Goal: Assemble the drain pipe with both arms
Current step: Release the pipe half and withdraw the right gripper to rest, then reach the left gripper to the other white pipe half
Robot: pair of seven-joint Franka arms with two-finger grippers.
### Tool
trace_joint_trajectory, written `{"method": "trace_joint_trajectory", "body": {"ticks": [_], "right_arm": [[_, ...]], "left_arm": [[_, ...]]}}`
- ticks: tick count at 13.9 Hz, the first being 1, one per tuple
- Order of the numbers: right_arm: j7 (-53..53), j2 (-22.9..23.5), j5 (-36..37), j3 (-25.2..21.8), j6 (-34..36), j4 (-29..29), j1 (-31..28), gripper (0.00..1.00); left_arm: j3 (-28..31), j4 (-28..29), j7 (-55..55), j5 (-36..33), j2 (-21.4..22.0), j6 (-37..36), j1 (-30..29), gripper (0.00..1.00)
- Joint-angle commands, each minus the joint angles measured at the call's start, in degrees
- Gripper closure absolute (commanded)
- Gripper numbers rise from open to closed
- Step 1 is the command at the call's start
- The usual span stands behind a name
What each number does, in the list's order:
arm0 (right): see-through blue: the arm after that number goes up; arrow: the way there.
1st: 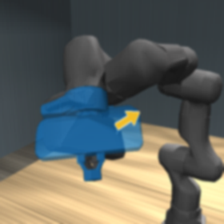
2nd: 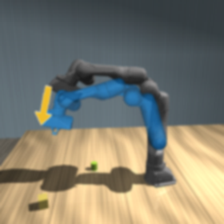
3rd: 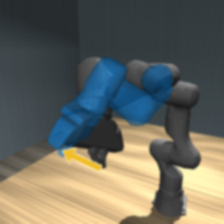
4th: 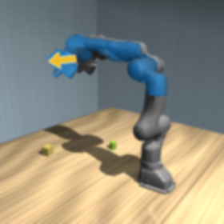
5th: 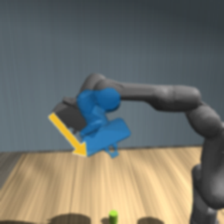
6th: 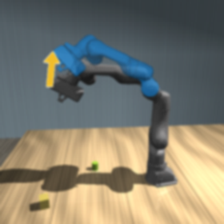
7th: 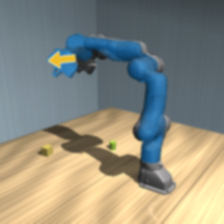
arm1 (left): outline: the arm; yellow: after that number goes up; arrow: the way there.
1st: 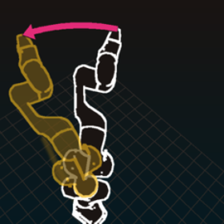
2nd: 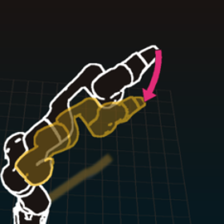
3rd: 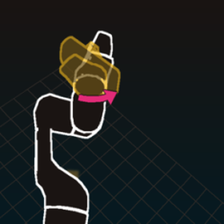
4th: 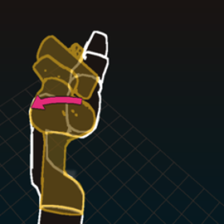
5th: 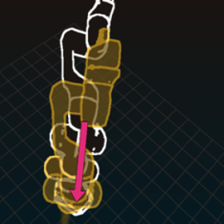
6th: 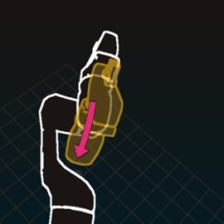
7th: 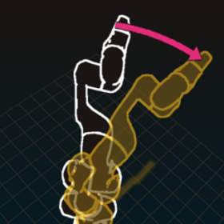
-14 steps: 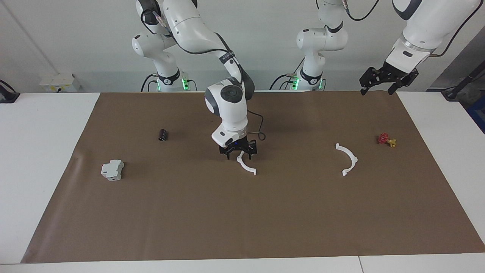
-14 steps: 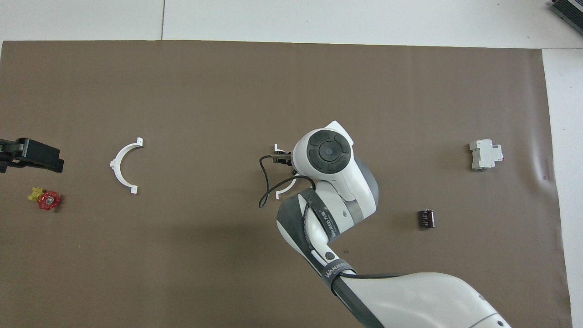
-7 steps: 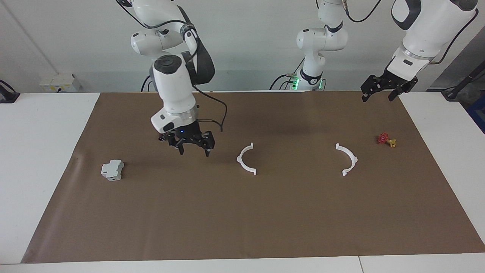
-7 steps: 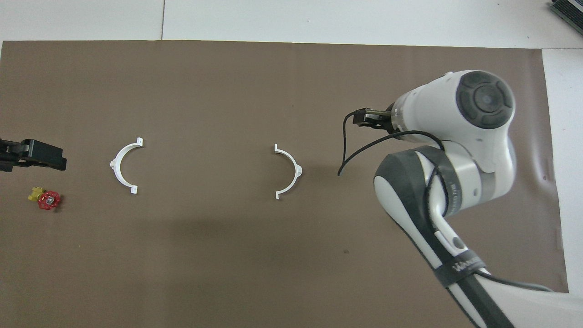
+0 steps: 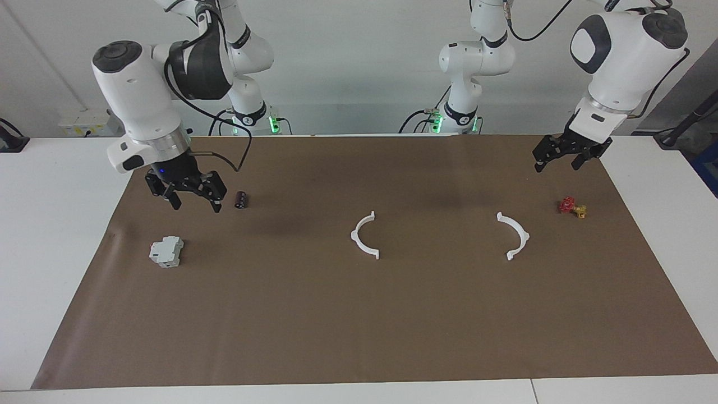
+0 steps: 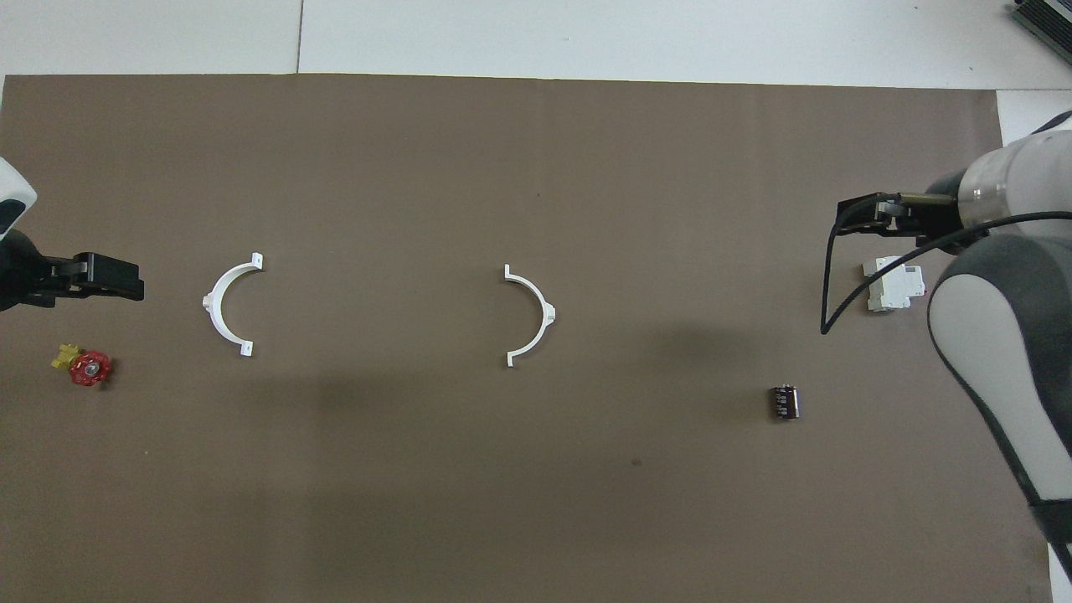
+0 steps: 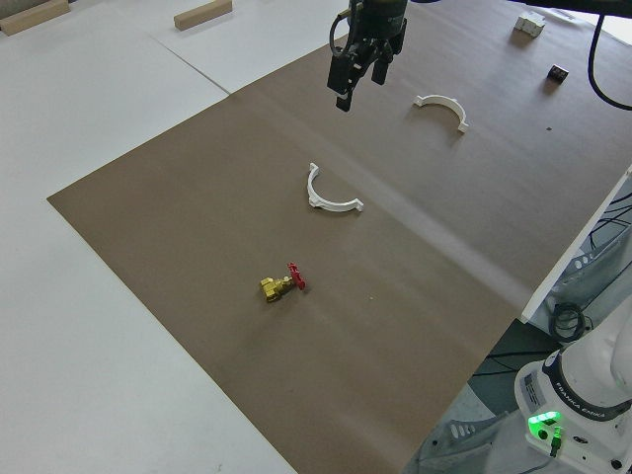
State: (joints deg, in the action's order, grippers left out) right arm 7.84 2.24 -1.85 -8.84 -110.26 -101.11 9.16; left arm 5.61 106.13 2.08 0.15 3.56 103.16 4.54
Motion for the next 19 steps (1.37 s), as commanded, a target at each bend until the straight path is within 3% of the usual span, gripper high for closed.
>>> {"method": "trace_joint_trajectory", "body": {"ticks": [1, 5, 7, 10, 14, 19], "right_arm": [[-4.13, -3.20, 0.53, 0.93, 5.31, 0.20, -3.00, 0.00], [-9.93, -2.24, 1.75, 0.84, 16.03, 7.31, -4.41, 0.00], [-10.21, -2.94, 2.73, 0.93, 15.52, 5.32, -4.06, 0.00], [-10.29, -3.29, 2.81, 0.84, 15.61, 4.69, -4.06, 0.00], [-14.60, -4.26, 4.30, 0.84, 16.31, 4.43, -6.26, 0.00], [-13.64, -4.35, 6.16, 1.28, 17.10, 4.60, -5.82, 0.00]], "left_arm": [[0.63, 8.89, 7.92, -1.38, 1.81, 10.36, 0.91, 0.00], [1.15, 12.43, 9.00, -1.38, 1.02, 16.28, 0.12, 0.00], [2.56, 15.40, 9.17, -1.38, 0.58, 20.12, 0.12, 0.00], [2.74, 22.27, 12.06, -1.38, -1.43, 32.95, 0.03, 0.00], [2.74, 22.63, 17.42, -1.38, -2.76, 35.01, 0.99, 0.00], [2.65, 24.56, 25.52, -1.38, -7.59, 42.21, 3.37, 0.01]]}}
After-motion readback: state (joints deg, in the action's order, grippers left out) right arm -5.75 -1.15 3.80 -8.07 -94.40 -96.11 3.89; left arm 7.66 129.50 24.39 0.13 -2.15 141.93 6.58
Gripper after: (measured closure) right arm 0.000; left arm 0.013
